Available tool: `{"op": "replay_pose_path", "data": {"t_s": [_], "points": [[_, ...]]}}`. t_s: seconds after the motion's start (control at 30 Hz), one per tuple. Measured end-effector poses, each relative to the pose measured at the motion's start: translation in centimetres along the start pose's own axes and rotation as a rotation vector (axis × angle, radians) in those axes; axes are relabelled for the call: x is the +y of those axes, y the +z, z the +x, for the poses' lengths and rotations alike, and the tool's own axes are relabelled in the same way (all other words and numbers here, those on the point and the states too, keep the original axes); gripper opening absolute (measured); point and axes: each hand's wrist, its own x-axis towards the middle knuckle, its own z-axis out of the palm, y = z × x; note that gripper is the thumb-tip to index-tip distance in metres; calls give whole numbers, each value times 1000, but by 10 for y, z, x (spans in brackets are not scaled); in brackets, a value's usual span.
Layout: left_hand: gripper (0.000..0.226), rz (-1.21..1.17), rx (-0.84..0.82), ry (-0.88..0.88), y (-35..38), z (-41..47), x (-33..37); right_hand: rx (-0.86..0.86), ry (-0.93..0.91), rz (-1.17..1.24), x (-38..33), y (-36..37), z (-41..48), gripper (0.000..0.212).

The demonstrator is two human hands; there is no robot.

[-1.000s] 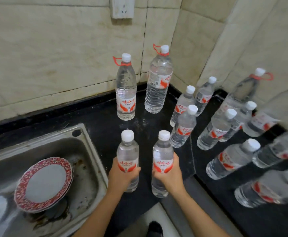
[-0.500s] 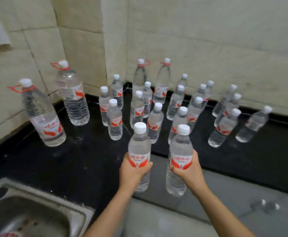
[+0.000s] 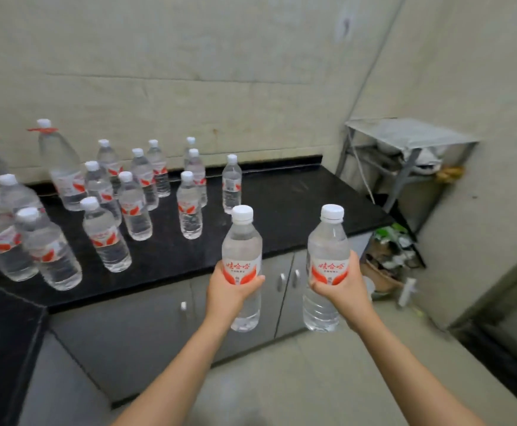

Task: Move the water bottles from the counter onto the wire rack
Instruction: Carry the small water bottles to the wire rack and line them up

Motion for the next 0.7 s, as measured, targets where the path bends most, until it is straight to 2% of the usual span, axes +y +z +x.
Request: {"op": "replay_pose_path", "data": {"t_s": [0.13,0.37,0.7], "points": [[50,-2,-129,24,90,-20,4,109,26,-37,20,-88,-9,73],[51,20,-327,66,210,-41,20,304,83,-45,40,-198,-23,69],[47,-33,-403,51,351,-5,37,396,106,-41,67,-308,36,75]]}}
